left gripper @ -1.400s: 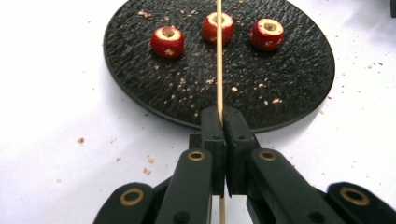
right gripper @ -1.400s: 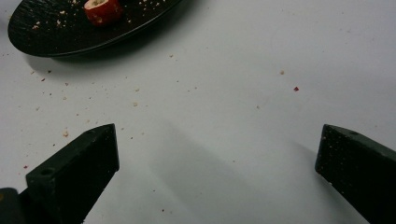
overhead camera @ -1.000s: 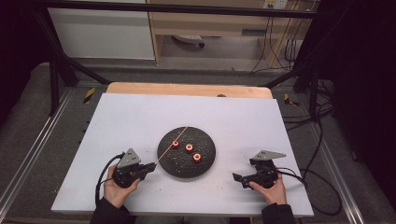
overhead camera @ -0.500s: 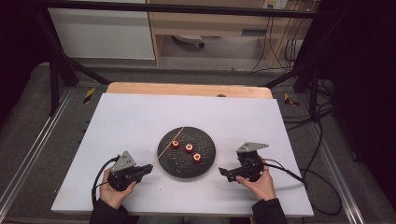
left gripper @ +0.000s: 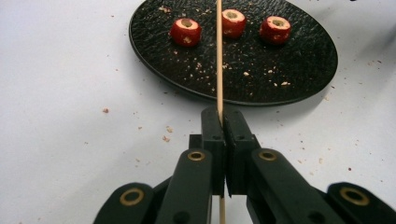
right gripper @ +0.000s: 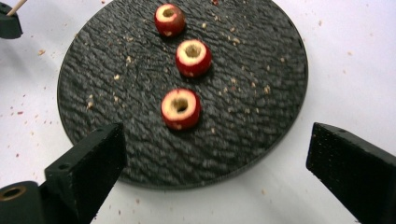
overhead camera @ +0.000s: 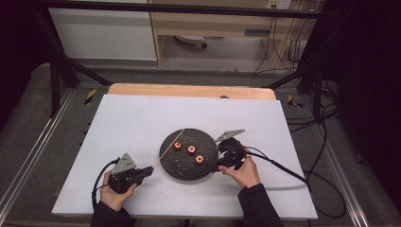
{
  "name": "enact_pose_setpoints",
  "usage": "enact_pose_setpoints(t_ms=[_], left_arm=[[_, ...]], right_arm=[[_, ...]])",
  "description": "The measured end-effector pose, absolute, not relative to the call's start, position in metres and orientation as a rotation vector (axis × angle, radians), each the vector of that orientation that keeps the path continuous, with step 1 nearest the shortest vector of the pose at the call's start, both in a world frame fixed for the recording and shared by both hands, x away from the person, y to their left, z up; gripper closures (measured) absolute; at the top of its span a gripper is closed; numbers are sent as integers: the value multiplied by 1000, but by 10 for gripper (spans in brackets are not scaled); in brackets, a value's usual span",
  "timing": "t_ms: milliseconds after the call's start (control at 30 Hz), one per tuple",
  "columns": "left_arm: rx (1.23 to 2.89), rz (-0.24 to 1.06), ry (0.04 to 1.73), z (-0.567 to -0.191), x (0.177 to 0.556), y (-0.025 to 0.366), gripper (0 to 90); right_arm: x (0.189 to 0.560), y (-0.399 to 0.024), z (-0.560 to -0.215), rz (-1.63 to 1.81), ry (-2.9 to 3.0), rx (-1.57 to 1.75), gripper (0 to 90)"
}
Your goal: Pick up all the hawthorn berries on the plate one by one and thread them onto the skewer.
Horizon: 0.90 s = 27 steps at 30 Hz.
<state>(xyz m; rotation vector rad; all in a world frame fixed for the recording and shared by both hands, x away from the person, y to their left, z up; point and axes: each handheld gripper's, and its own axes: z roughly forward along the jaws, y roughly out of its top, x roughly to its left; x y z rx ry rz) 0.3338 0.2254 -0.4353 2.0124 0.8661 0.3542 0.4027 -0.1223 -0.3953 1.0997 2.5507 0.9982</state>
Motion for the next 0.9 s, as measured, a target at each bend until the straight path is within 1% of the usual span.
enact_pose_setpoints(t_ms=[267, 467, 500, 533, 567, 900], left_arm=[[2012, 353, 867, -436, 334, 226, 879], [2013, 353, 873, -437, 334, 226, 879], [2014, 353, 873, -437, 334, 226, 879], [2015, 354, 874, -437, 334, 226, 879], [2016, 354, 874, -437, 334, 226, 879], [2024, 353, 872, -438, 335, 224, 879]], right_arm=[[417, -92, -389, 897, 2630, 1077, 174], [425, -77, -395, 803, 2684, 1090, 227], [426, -75, -396, 784, 2695, 1090, 244], [427, -72, -398, 771, 2706, 1100, 282], [427, -72, -398, 771, 2706, 1100, 282], [435, -67, -408, 722, 2749, 1197, 497]])
